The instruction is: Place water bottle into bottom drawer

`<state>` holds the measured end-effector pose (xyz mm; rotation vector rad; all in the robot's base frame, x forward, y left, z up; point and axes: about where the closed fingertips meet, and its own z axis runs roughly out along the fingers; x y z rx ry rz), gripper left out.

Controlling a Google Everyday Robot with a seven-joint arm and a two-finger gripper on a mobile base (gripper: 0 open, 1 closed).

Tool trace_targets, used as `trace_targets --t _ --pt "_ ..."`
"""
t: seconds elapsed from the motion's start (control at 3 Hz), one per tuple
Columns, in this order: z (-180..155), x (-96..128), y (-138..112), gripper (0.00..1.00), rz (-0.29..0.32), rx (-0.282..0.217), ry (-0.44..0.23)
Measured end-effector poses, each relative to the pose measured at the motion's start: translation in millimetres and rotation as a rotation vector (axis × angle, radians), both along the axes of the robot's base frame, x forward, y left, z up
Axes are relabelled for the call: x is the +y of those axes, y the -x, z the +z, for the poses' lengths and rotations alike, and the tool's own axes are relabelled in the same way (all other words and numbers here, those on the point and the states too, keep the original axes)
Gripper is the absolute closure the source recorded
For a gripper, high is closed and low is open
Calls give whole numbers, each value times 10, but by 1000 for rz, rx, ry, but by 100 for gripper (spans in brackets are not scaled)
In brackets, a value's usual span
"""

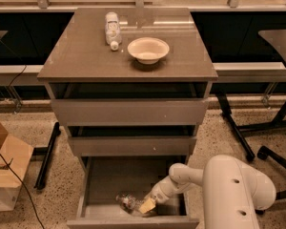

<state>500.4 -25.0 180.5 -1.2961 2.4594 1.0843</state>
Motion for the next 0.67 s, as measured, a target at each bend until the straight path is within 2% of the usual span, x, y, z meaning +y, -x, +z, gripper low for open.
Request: trace_targets --t 0.33,0.67 --pt "0 0 0 5 0 0 0" --pt "0 0 0 0 0 0 0"
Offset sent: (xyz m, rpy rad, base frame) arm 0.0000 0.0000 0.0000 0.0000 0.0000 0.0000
